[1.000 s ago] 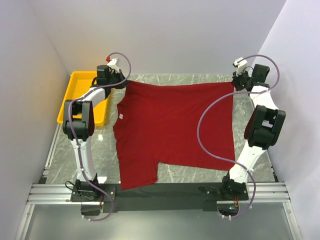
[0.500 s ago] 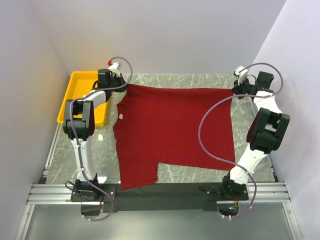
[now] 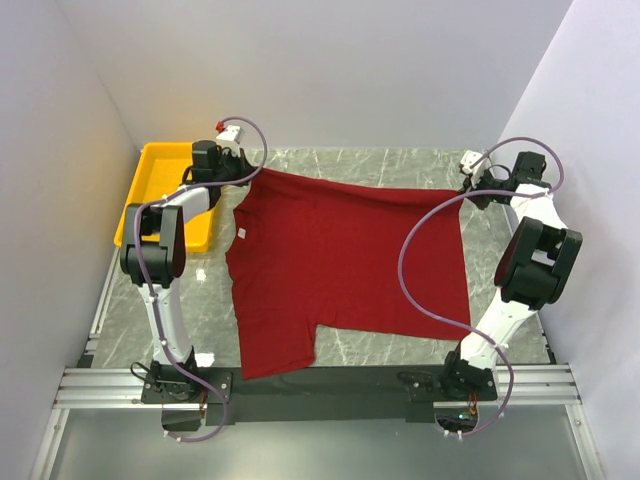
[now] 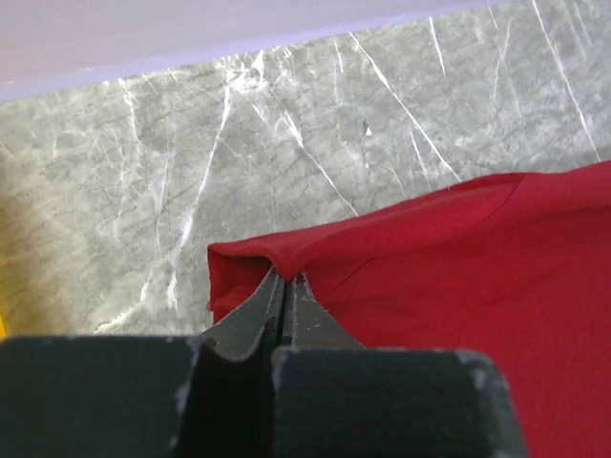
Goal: Fold and stack the t-shirts
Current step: Fold the tshirt
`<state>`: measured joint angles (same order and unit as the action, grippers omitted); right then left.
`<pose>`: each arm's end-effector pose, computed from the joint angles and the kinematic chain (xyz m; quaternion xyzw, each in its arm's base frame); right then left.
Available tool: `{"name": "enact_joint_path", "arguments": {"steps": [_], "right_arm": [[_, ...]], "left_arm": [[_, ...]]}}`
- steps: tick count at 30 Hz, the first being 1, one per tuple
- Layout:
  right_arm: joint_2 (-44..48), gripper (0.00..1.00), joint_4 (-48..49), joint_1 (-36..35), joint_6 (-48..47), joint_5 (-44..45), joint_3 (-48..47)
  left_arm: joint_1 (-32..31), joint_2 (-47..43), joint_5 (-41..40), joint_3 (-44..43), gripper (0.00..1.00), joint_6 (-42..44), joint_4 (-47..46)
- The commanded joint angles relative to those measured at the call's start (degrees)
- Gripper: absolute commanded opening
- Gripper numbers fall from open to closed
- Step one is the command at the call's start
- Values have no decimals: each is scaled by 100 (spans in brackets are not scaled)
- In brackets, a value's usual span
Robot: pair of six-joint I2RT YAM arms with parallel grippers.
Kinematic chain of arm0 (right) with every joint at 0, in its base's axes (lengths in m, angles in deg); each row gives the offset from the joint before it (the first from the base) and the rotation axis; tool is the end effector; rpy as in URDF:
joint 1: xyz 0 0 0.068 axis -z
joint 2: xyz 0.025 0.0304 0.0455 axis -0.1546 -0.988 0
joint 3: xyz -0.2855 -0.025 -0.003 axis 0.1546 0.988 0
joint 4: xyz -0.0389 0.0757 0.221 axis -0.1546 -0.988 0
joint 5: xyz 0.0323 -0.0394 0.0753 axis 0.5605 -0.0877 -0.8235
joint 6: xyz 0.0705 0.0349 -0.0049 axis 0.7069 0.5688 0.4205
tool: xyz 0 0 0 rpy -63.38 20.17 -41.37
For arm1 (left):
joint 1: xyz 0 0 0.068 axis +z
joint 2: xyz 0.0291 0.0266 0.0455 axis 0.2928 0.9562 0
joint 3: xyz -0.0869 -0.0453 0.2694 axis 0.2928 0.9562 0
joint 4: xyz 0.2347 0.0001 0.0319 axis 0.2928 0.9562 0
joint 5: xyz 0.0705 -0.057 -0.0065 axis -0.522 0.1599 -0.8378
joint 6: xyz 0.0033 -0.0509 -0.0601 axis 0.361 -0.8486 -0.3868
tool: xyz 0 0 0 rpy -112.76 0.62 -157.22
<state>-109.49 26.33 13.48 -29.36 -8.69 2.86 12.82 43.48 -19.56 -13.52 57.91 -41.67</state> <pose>0.3955 -0.1062 0.2478 -0.4877 0.7135 0.0559 0.5000 0.4875 -0.0647 0.2233 0.1058 0.8084 -0.2326 0.5302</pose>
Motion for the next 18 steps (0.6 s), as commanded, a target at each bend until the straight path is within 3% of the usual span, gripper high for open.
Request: {"name": "enact_joint_path", "arguments": {"steps": [1, 18], "right_arm": [[192, 0, -71, -13, -488, -74, 56], [-19, 0, 1573, -13, 936, 690, 99]], "left_arm": [[-19, -382, 105, 96, 1, 241, -280], [-27, -479, -71, 175, 1, 514, -7]]}}
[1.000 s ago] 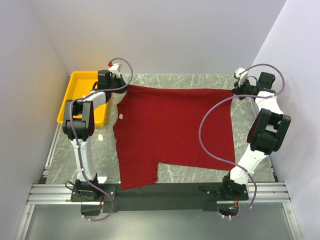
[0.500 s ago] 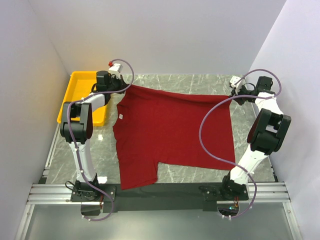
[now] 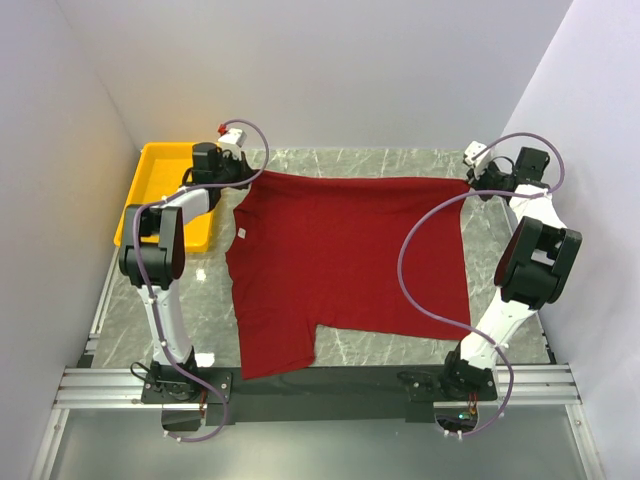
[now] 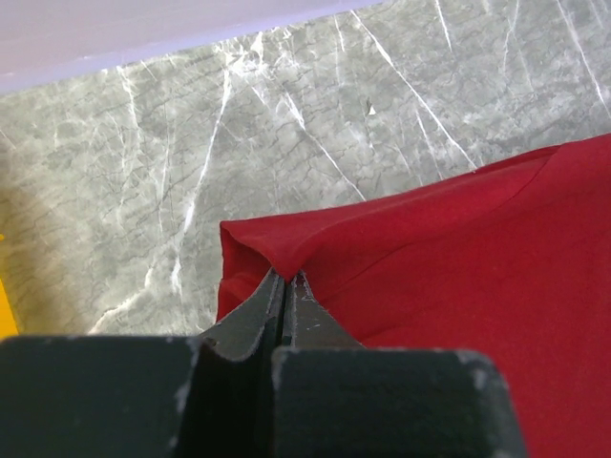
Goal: Fold and stack the t-shirts
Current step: Fold the tshirt
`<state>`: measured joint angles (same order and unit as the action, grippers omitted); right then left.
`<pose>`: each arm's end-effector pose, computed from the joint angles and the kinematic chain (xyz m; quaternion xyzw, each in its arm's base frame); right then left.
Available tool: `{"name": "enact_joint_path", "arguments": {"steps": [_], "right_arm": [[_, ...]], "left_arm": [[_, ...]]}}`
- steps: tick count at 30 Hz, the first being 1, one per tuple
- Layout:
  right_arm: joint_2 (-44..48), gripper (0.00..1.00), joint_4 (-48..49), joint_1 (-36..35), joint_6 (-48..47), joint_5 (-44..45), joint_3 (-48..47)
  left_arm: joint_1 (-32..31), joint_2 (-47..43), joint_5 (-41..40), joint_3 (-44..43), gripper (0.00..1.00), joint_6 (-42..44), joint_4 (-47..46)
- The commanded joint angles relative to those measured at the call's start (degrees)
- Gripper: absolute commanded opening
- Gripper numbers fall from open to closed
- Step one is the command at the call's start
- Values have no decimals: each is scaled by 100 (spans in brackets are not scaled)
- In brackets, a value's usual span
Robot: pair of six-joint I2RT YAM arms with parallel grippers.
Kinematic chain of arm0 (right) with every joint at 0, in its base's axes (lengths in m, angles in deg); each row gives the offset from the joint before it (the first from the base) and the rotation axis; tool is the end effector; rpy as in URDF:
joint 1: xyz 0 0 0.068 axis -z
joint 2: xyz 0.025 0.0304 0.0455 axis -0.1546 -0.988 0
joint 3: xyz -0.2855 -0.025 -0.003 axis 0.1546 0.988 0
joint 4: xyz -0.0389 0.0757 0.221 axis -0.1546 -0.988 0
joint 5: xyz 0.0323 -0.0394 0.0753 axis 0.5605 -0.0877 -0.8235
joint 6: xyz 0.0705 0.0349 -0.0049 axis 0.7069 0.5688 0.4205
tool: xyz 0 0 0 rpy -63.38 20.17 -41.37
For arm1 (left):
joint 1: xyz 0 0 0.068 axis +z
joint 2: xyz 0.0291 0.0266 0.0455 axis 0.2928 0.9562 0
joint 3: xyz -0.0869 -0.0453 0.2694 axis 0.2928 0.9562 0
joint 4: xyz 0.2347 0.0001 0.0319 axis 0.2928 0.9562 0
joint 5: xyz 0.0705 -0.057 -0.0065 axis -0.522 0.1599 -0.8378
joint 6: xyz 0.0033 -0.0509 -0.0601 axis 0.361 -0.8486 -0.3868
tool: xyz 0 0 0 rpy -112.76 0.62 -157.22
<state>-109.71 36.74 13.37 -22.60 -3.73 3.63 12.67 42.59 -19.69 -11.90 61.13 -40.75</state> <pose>0.4105 -0.1157 0.2538 -0.4569 0.7240 -0.0025 0.5167 0.4810 -0.0653 0.2191 0.1264 0.8130 -0.2183 0.5247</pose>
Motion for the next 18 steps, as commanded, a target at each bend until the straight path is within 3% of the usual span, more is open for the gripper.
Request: {"name": "enact_joint_path", "arguments": {"steps": [1, 18], "right_arm": [[-15, 0, 559, -2, 304, 273, 23], [-270, 0, 744, -143, 349, 493, 58]], "left_arm": [[-21, -389, -75, 14, 1, 219, -116], [-267, -319, -761, -127, 1, 632, 121]]}}
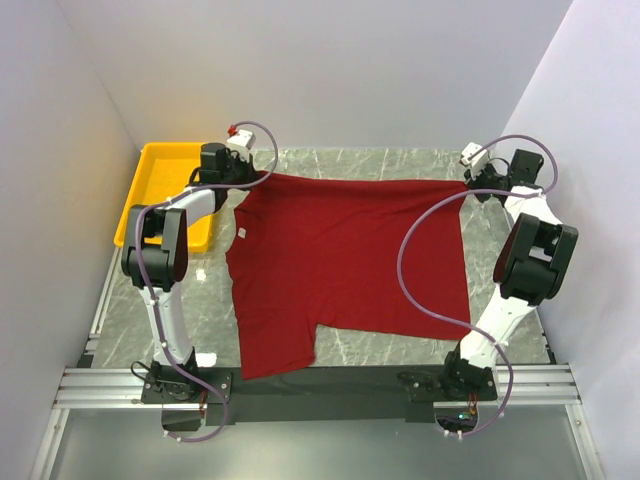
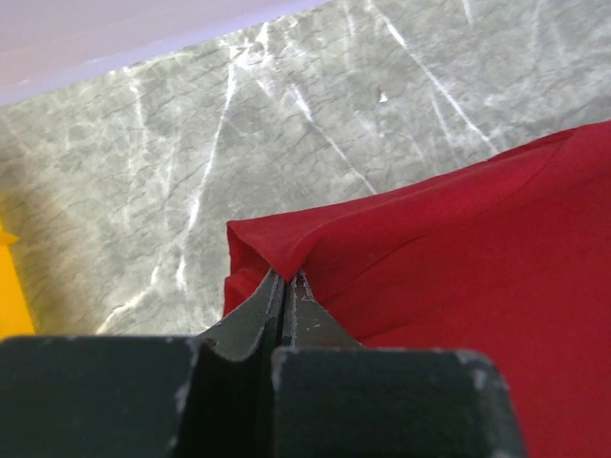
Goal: Fold and stack the t-shirts
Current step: Fold the tshirt
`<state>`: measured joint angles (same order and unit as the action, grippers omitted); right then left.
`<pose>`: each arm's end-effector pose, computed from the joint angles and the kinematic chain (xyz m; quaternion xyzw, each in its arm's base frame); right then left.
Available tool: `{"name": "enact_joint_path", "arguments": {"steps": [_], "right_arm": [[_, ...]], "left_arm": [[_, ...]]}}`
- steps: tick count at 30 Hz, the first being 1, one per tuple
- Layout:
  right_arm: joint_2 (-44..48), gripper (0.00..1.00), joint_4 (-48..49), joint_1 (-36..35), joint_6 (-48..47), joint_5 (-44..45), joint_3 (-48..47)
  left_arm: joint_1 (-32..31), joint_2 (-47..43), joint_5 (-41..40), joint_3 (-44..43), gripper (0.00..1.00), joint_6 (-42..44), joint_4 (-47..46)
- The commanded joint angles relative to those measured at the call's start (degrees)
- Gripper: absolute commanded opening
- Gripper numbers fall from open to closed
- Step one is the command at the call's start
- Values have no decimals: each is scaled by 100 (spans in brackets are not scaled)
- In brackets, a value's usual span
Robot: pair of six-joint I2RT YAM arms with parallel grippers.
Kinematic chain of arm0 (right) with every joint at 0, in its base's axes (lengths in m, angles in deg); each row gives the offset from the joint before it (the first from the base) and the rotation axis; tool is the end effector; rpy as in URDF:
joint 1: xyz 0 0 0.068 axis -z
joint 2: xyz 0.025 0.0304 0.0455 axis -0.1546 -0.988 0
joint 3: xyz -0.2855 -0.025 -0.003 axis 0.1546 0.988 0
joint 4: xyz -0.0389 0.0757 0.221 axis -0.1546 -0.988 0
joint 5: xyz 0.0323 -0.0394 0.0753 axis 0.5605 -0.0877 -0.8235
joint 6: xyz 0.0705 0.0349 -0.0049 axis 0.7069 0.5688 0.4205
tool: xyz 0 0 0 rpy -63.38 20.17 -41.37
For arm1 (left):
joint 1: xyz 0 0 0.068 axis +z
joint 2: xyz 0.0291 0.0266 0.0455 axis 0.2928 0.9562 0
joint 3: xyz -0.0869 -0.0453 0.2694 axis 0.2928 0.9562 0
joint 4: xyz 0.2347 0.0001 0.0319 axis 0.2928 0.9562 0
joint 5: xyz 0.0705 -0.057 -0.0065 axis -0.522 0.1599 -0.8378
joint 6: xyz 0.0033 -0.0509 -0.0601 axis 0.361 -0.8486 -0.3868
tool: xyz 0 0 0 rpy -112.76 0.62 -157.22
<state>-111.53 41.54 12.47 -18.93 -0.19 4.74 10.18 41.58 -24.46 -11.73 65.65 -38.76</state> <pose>0.4211 -0.1159 0.2405 -0.4349 0.7411 -0.0156 0.5113 0.4762 -0.0808 0.2210 0.1528 0.8177 -0.1758 0.5265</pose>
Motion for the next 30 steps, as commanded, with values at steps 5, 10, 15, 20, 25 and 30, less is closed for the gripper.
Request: {"name": "enact_joint_path", "arguments": {"steps": [5, 10, 15, 20, 25, 30], "right_arm": [[-203, 0, 386, -54, 69, 209, -194], [-229, 0, 404, -45, 61, 201, -229], [-203, 0, 307, -45, -18, 95, -168], [-176, 0, 316, -36, -62, 139, -89], [-159, 0, 307, -10, -106, 183, -18], [-124, 0, 281, -1, -159, 201, 78]], "left_arm": [[-27, -262, -504, -171, 1, 355, -8], [-27, -306, -584, -109, 1, 452, 1], [-71, -323, -575, -65, 1, 505, 53], [-97, -403, -601, 66, 1, 531, 36], [-97, -552, -619, 233, 1, 584, 18], [-106, -692, -610, 409, 1, 584, 1]]}}
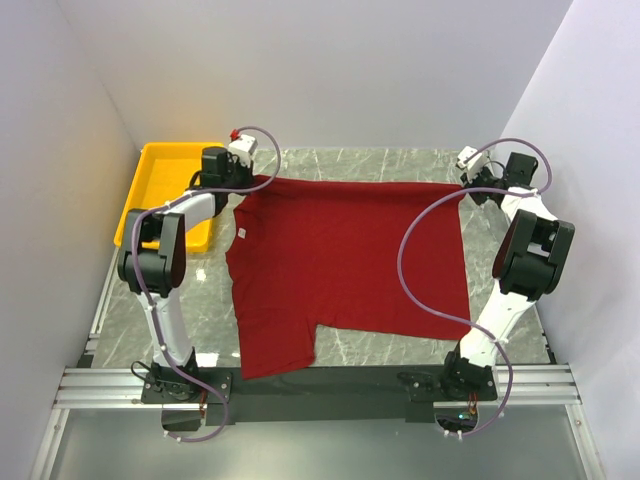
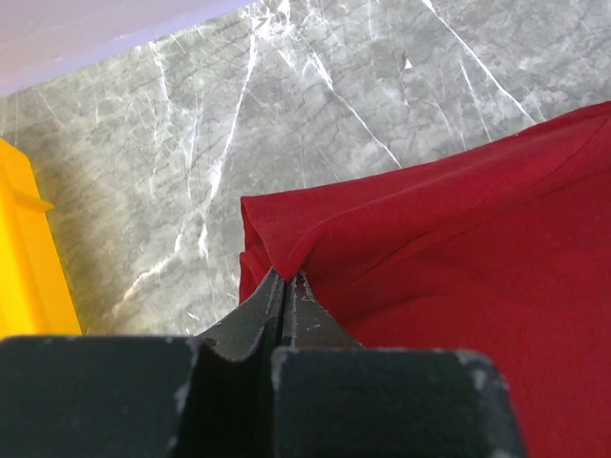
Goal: Fold and stack the t-shirts
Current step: Fold the tshirt
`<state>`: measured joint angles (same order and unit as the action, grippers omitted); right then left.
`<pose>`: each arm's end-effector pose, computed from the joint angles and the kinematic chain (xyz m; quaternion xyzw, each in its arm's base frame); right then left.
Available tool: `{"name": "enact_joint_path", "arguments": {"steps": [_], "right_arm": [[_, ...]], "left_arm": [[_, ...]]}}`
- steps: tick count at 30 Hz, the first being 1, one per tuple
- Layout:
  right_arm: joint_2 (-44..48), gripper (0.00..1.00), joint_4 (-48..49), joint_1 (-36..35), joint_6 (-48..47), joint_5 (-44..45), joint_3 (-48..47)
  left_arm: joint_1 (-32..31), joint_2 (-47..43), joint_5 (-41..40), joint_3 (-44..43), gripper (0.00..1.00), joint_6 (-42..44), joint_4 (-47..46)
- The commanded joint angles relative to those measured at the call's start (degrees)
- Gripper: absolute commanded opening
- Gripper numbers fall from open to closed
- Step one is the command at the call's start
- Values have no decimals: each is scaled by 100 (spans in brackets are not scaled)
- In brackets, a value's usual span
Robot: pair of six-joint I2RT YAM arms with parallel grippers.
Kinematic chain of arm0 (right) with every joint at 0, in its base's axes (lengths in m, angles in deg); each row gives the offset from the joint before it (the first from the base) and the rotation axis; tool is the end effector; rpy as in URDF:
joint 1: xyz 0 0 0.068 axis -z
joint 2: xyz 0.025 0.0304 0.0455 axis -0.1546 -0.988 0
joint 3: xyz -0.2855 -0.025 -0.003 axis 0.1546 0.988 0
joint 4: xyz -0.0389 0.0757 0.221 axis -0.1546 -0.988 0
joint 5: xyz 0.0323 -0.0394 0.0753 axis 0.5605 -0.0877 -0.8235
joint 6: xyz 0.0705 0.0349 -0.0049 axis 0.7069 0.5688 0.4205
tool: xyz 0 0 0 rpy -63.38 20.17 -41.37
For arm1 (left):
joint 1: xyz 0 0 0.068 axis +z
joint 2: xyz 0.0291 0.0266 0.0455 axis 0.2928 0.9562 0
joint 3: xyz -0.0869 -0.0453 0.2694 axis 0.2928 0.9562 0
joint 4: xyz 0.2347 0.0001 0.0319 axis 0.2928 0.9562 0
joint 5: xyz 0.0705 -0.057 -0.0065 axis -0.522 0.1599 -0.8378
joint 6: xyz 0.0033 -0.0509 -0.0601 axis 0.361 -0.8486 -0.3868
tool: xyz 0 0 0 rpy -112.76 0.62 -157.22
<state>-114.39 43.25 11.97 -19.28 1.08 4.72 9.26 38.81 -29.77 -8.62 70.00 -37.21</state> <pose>0.4302 -0.1165 0.2219 -0.4360 0.7474 -0.0164 0.5010 0.4629 -0.0807 0.2207 0.1653 0.8275 -0.1225 0.5224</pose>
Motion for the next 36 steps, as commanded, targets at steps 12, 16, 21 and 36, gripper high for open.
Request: {"name": "enact_joint_path", "arguments": {"steps": [12, 16, 21, 36], "right_arm": [[180, 0, 31, 76, -247, 214, 177], [163, 0, 14, 93, -300, 329, 230], [84, 0, -13, 93, -274, 451, 213], [101, 0, -294, 85, -484, 338, 335]], "left_arm": [[-93, -573, -131, 362, 1, 210, -23], [-102, -652, -184, 512, 1, 202, -40], [-128, -653, -228, 512, 1, 237, 135], [-181, -653, -474, 547, 1, 263, 320]]}}
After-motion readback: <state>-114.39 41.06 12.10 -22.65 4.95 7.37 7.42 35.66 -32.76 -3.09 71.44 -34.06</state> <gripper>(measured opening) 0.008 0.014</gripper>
